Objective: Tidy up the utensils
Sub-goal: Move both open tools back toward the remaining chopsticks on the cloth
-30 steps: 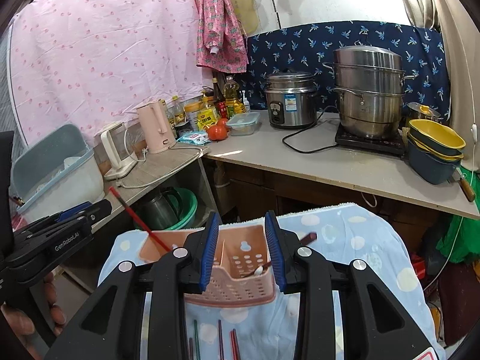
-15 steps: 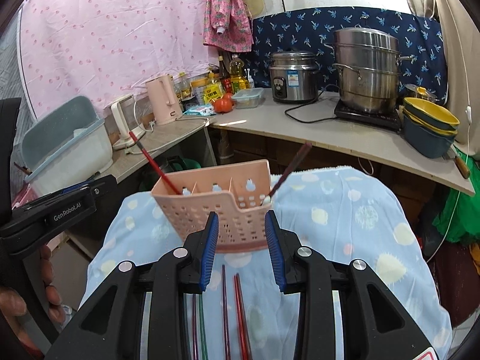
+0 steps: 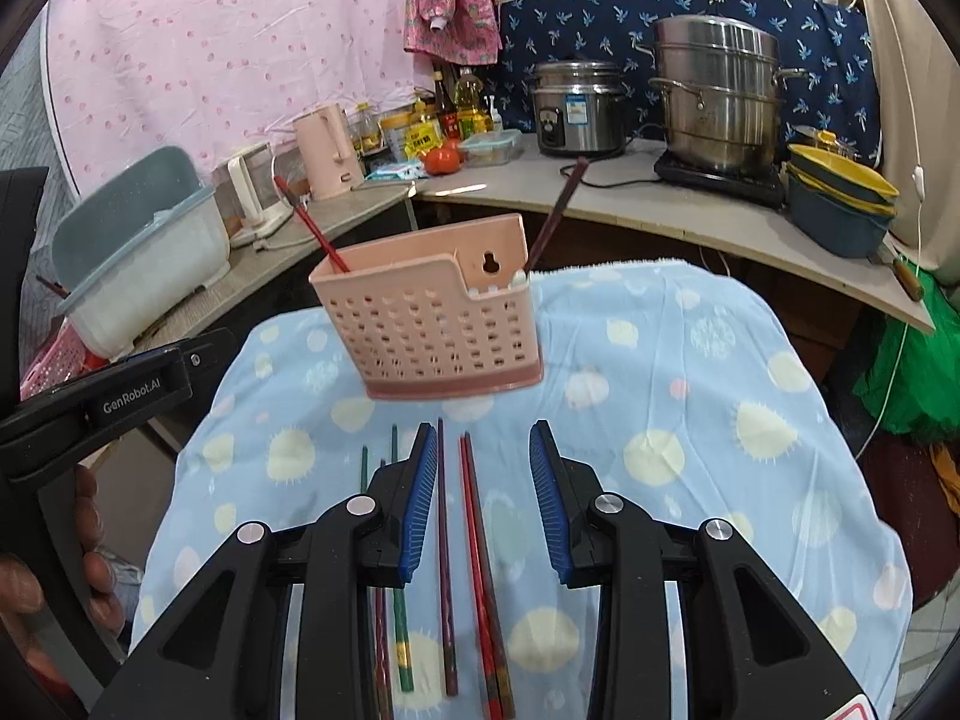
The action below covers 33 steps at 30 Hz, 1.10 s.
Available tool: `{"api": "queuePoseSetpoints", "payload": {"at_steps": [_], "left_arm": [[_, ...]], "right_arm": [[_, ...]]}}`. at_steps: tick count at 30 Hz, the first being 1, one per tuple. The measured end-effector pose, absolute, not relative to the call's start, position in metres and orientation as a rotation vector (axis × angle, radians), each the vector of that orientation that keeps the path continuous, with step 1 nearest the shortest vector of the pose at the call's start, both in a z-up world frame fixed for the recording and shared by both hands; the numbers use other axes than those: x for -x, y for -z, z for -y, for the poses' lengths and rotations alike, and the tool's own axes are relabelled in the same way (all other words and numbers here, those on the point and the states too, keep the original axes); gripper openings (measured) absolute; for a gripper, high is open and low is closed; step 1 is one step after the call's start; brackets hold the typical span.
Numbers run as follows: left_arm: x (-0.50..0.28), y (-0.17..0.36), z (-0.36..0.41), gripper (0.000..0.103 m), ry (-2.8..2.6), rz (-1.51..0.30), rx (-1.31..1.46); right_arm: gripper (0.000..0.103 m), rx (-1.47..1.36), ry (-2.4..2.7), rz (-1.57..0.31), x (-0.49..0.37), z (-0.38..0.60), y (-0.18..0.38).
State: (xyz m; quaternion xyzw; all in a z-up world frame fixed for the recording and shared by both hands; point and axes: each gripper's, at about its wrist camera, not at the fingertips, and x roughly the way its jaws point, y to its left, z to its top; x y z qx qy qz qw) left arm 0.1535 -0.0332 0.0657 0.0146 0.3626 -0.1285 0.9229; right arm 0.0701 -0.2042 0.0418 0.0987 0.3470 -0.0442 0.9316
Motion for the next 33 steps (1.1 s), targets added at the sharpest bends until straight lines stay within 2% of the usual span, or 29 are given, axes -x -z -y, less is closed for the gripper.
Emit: {"api": "queuePoseSetpoints", "payload": {"at_steps": [8, 24, 33], "left_arm": [[-0.129, -0.041, 0.032, 0.033, 0.267, -0.795, -0.045], [-0.076, 0.047, 0.025, 0.033, 0.267, -0.986, -0.075], [-0.066, 0.059, 0.034, 0.033, 0.278, -1.003, -0.101]], "right_arm": [[0.032, -0.19, 0.086, -0.787, -0.044, 0.196, -0.011], [0.031, -0.189, 0.106, -0.948, -0.004, 0.197, 0.062], [0.029, -0.174, 0.104, -0.985, -0.005, 0.194, 0.078]]}}
